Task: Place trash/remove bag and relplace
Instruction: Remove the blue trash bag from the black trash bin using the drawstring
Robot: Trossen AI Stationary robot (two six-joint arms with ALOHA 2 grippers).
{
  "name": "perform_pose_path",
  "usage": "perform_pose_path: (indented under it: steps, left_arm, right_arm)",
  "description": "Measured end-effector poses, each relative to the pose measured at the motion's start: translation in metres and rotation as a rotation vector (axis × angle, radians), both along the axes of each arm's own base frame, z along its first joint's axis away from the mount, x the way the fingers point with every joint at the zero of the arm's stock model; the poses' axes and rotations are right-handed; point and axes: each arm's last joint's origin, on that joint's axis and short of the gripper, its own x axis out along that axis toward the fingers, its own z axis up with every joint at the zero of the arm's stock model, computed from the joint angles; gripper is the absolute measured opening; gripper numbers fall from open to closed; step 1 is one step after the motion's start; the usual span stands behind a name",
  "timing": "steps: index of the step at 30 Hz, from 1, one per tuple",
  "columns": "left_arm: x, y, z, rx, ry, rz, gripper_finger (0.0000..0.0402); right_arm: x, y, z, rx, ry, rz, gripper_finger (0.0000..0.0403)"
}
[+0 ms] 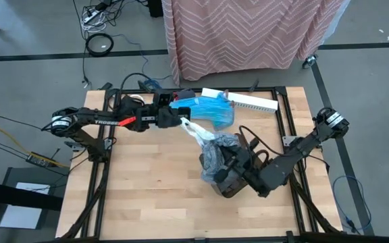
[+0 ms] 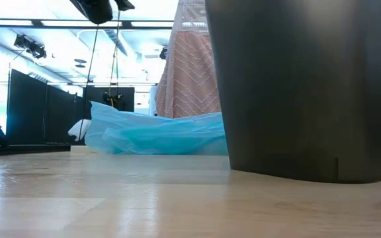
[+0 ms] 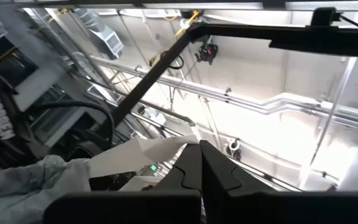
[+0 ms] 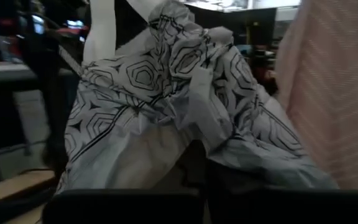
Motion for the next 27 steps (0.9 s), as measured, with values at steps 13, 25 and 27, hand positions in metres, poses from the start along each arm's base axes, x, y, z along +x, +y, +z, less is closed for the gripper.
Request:
perform_pose_path:
  steps: [13,25,27]
  left_arm:
    - [-0.006,0.031,-0.001,0.019,0.002,0.097,0.0000]
    - [0.002,0.021,-0.041,0.076,0.159,0.118,0.0000]
    - [0.003,0.017,-0.047,0.062,0.174,0.127,0.0000]
  right_arm:
    - [-0.023,0.036,0.001,-0.008,-0.010,0.197,0.0000]
    - [-0.026,0.031,0.041,-0.222,-0.278,0.506,0.0000]
    - [-0.027,0.024,0.045,-0.250,-0.279,0.442,0.0000]
